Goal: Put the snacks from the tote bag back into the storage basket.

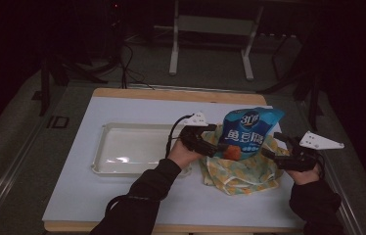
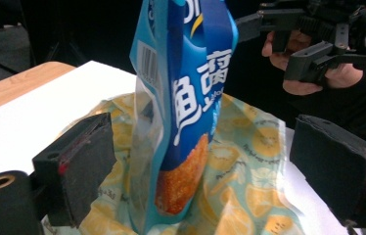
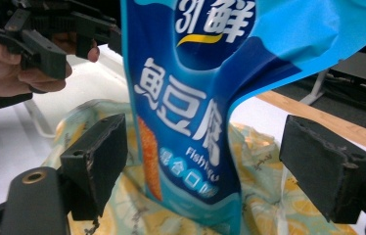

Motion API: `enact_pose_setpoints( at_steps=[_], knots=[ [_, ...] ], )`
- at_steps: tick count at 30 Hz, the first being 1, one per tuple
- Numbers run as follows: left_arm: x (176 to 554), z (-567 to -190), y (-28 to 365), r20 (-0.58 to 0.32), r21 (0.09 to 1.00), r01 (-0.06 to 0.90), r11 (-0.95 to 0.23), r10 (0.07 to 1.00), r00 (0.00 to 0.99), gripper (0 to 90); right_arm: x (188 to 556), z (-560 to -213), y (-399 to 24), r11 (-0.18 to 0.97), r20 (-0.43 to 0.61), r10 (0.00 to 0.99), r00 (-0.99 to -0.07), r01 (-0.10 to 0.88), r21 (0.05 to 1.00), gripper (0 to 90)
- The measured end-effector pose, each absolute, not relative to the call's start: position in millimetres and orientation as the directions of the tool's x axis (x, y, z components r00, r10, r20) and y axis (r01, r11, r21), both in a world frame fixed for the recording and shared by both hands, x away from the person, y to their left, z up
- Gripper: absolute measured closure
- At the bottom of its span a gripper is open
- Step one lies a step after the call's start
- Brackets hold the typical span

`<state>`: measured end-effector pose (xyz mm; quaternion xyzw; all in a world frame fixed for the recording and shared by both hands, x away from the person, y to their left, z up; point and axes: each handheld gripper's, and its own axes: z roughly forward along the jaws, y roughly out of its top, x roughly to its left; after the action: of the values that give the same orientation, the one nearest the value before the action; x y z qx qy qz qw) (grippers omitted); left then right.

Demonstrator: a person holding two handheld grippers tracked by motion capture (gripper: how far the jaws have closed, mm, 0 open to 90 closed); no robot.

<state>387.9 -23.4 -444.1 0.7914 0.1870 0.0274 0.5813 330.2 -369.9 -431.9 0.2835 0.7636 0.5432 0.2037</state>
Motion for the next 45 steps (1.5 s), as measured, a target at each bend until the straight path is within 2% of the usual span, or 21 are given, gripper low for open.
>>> enact_pose_setpoints(
  at_steps=[12, 14, 16, 17, 18, 20, 22, 24, 25, 28, 31, 32, 33, 35, 37, 45],
  knots=[
    [398.9, -451.2, -33.2, -0.2, 0.921, 0.289, -0.26, 0.32, 0.926, 17.4, 354.5, -442.5, -362.6, 0.255, 0.032, 0.662, -0.749, 0.265, 0.93, 21.5],
    [399.1, -452.1, -34.9, -0.189, 0.921, 0.282, -0.27, 0.326, 0.926, 21.9, 356.8, -443.7, -360.8, 0.256, 0.036, 0.663, -0.747, 0.272, 0.928, 22.0],
    [400.1, -453.0, -36.3, -0.188, 0.919, 0.286, -0.271, 0.336, 0.923, 24.0, 358.5, -444.6, -358.4, 0.254, 0.049, 0.669, -0.742, 0.29, 0.923, 27.5],
    [400.1, -453.0, -36.3, -0.188, 0.919, 0.286, -0.271, 0.336, 0.923, 27.2, 358.5, -444.6, -358.4, 0.254, 0.049, 0.669, -0.742, 0.29, 0.923, 27.5],
    [400.6, -453.3, -36.7, -0.188, 0.919, 0.287, -0.268, 0.342, 0.921, 30.4, 358.8, -445.0, -357.0, 0.25, 0.055, 0.678, -0.733, 0.3, 0.92, 31.4],
    [401.2, -453.3, -38.2, -0.185, 0.918, 0.289, -0.271, 0.353, 0.917, 31.5, 358.9, -445.2, -356.7, 0.25, 0.054, 0.68, -0.732, 0.3, 0.921, 32.5],
    [401.7, -453.3, -39.7, -0.188, 0.917, 0.295, -0.269, 0.361, 0.913, 37.9, 359.0, -446.5, -355.8, 0.247, 0.057, 0.68, -0.731, 0.301, 0.921, 39.5],
    [402.0, -453.4, -42.3, -0.184, 0.912, 0.301, -0.278, 0.377, 0.908, 42.4, 359.1, -447.1, -355.5, 0.246, 0.059, 0.678, -0.732, 0.303, 0.921, 41.7],
    [401.3, -453.4, -43.6, -0.178, 0.914, 0.296, -0.278, 0.38, 0.908, 44.1, 359.5, -447.8, -355.1, 0.241, 0.067, 0.678, -0.732, 0.308, 0.92, 47.8],
    [400.1, -452.2, -47.6, -0.164, 0.913, 0.286, -0.289, 0.381, 0.91, 54.6, 360.8, -448.5, -354.8, 0.241, 0.077, 0.675, -0.733, 0.318, 0.917, 55.2],
    [399.4, -452.0, -50.6, -0.156, 0.912, 0.28, -0.299, 0.377, 0.913, 55.7, 361.3, -448.3, -354.7, 0.242, 0.077, 0.677, -0.732, 0.32, 0.916, 59.1],
    [399.2, -452.1, -52.3, -0.148, 0.91, 0.278, -0.309, 0.382, 0.912, 56.7, 362.0, -448.2, -354.3, 0.252, 0.071, 0.681, -0.729, 0.324, 0.912, 65.2],
    [399.3, -452.5, -52.6, -0.149, 0.91, 0.279, -0.308, 0.386, 0.911, 56.7, 362.0, -448.2, -354.3, 0.252, 0.071, 0.681, -0.729, 0.324, 0.912, 65.2],
    [400.6, -453.2, -52.3, -0.156, 0.911, 0.286, -0.298, 0.394, 0.906, 63.4, 362.5, -448.8, -352.4, 0.264, 0.062, 0.686, -0.725, 0.326, 0.908, 71.9],
    [401.9, -453.8, -50.9, -0.158, 0.911, 0.29, -0.293, 0.403, 0.902, 68.2, 362.4, -448.9, -352.2, 0.262, 0.059, 0.682, -0.729, 0.32, 0.911, 74.0],
    [400.2, -452.5, -54.9, -0.155, 0.905, 0.302, -0.301, 0.427, 0.891, 76.7, 360.4, -447.1, -348.3, 0.265, 0.047, 0.68, -0.732, 0.305, 0.915, 83.3]
  ],
)
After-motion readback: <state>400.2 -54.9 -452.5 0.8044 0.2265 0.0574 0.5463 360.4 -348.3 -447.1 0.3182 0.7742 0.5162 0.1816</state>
